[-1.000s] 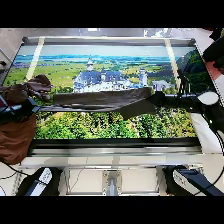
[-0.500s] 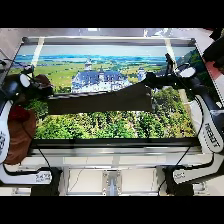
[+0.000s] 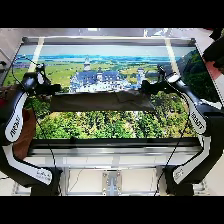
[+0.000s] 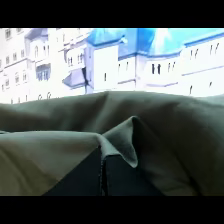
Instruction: Fold the shirts.
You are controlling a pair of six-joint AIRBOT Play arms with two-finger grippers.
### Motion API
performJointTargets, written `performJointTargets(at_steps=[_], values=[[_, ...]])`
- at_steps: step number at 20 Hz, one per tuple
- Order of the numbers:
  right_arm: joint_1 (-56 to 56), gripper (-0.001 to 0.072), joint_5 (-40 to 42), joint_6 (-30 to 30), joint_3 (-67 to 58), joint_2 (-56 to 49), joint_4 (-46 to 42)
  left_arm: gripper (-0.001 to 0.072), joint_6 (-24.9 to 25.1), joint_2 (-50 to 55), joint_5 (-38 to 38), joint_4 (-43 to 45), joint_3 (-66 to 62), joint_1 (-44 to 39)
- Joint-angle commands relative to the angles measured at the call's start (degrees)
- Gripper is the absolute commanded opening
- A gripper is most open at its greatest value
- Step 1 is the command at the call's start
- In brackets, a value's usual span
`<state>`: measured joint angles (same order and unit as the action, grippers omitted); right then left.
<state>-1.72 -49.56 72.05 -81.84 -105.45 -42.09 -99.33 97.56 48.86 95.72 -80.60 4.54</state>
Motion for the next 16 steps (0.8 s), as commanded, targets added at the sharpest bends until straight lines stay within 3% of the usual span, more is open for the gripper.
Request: performJointTargets(at_steps=[1, 2, 3, 4, 7, 10, 12, 14, 16], values=[[0.02, 0.0038, 1.33, 0.07, -0.68, -1.05, -0.28, 0.0037, -1.05, 0.63, -3.26, -1.99, -0.28, -0.33], [0.02, 0.0128, -0.09, 0.07, -1.51, -0.79, -0.2, 0.0186, -1.03, 0.52, -3.17, -2.1, -0.28, -0.44], [-0.17, 0.0208, -2.49, 0.04, -2.82, -0.33, -0.24, 0.0481, -1.03, 0.11, -2.73, -2.1, -0.31, -0.42], [-0.66, 0.0217, -5.68, 0.0, -4.76, 0.46, -0.42, 0.0635, -1.03, -0.68, -2.05, -2.08, -0.33, -0.42], [-3.65, 0.0218, -15.63, -0.17, -12.44, 4.66, -3.63, 0.0642, -1.01, -5.22, -0.15, -1.66, -0.35, -0.15], [-7.34, 0.0231, -23.02, -0.02, -18.29, 9.7, -16.24, 0.0641, -1.01, -11.08, -0.31, -1.88, -0.35, -0.94], [-9.51, 0.0386, -25.31, 4.57, -18.36, 11.15, -22.93, 0.0641, -0.98, -14.19, -0.9, -1.86, -0.35, -2.23], [-12.17, 0.0388, -28.85, 5.9, -17.73, 9.4, -22.51, 0.0641, -0.98, -16.06, -1.84, -1.86, -0.35, -3.96], [-14.82, 0.0479, -33.44, 6.36, -17.49, 5.22, -18.1, 0.0641, -1.01, -16.72, -2.27, -1.86, -0.35, -5.66]])
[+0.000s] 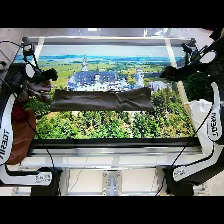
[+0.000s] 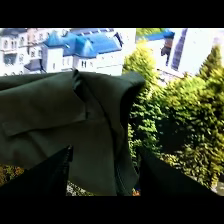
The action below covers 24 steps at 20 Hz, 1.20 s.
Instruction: Fold the shirts.
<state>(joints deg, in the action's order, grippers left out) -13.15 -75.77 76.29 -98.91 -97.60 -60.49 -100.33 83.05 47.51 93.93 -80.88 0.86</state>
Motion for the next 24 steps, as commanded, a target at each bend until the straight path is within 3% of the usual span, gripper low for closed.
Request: performJointTargets(at_steps=[1, 4, 9, 18, 19, 20, 21, 22, 24], values=[[-4.39, 0.0481, -8.9, 2.05, -0.42, -5.09, 2.29, 0.0641, 0.0, -2.19, -1.05, -0.07, -0.07, -2.71], [-6.23, 0.0527, -10.82, -0.5, -0.42, -12.98, 8.46, 0.0641, 0.02, -2.16, -1.07, -0.04, -0.07, -4.11], [-4.96, 0.0529, -9.9, -3.98, -0.44, -22.47, 15.91, 0.0639, -0.02, -2.16, -1.03, -0.09, -0.07, -4.11], [5.31, 0.0521, -7.21, -3.96, -0.48, -23.74, 16.81, 0.0639, 0.0, -2.12, -0.98, -0.11, -0.07, -4.11], [6.51, 0.0448, -7.43, -3.98, -0.5, -23.69, 17.14, 0.0639, 0.0, -2.08, -0.98, -0.11, -0.07, -4.11], [7.37, 0.0264, -7.87, -4.02, -0.59, -23.58, 17.73, 0.0613, -0.02, -1.92, -0.96, -0.13, -0.07, -4.11], [7.98, 0.0001, -8.81, -4.61, -0.59, -23.17, 19.37, 0.0556, 0.0, -1.66, -0.68, -0.13, -0.07, -4.22], [8.2, 0.0011, -10.08, -5.49, -0.61, -22.38, 21.62, 0.0417, 0.0, -1.31, 0.02, -0.15, -0.04, -4.37], [8.17, 0.001, -12.2, -5.4, -1.07, -19.85, 24.85, 0.0007, 0.13, -0.11, 1.84, -1.75, -0.04, -5.53]])
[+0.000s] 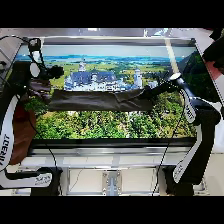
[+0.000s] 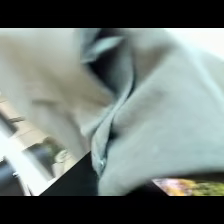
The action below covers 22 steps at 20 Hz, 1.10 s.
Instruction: Fold the shirts.
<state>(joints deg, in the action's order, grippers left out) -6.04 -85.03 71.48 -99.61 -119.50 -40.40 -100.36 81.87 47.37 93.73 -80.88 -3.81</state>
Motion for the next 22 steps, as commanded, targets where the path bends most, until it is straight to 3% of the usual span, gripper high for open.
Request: performJointTargets(at_steps=[1, 5, 9, 16, 19, 22], values=[[1.03, 0.001, -3.72, -0.44, -0.7, 3.98, 4.74, 0.0012, 1.27, 2.05, 2.91, -2.93, -0.04, -1.95], [1.03, 0.0009, -7.5, 2.54, -0.74, 13.05, 4.0, 0.0012, 12.09, 7.23, 6.05, -14.49, -0.04, -9.33], [1.03, 0.0009, -14.97, 6.51, -0.72, 20.81, 0.79, 0.0012, 19.32, 13.11, 6.01, -27.89, -0.04, -20.41], [1.09, 0.0009, -17.35, 11.13, -0.68, 32.3, -0.74, 0.0011, 19.63, 18.82, -0.13, -28.52, -0.07, -35.1], [1.92, 0.0008, -16.85, 13.55, -0.68, 32.79, -0.57, 0.0011, 19.65, 17.94, -1.07, -28.13, -0.09, -34.93], [7.72, 0.0007, -8.59, 13.55, -0.68, 32.63, -0.59, 0.0011, 19.65, 12.96, 2.19, -22.53, -0.09, -28.98]])
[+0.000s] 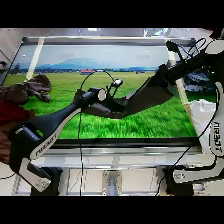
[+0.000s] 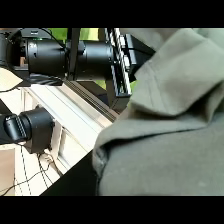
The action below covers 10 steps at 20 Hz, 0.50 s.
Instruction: Fold the shirts.
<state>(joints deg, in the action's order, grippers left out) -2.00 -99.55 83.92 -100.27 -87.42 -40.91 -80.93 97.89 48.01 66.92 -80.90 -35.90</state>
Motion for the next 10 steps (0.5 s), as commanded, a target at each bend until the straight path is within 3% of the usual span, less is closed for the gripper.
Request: performJointTargets(at_steps=[1, 6, 7, 8, 9, 10], values=[[6.51, 0.0008, 9.92, 1.11, -0.02, 0.26, -0.11, 0.0011, 0.22, -5.73, 3.21, 7.67, -0.07, 6.23], [26.8, 0.001, 39.78, 0.98, -0.02, -4.87, -1.31, 0.0011, 0.2, -19.34, 7.72, 10.86, -0.07, 23.26], [30.75, 0.0059, 46.27, 1.01, -0.04, -6.45, -1.18, 0.0011, 0.2, -21.38, 7.8, 10.88, -0.07, 25.75], [34.49, 0.0316, 52.37, 1.03, -0.04, -7.8, -1.09, 0.0011, 0.2, -23.12, 7.82, 10.88, -0.07, 27.89], [37.29, 0.0513, 56.19, 1.03, -0.07, -8.55, -0.98, 0.0011, 0.2, -24.68, 8.0, 10.88, -0.04, 29.86], [38.99, 0.0521, 57.44, 0.96, -0.2, -8.59, -1.22, 0.0012, 0.22, -25.86, 8.46, 10.91, -0.04, 31.47]])
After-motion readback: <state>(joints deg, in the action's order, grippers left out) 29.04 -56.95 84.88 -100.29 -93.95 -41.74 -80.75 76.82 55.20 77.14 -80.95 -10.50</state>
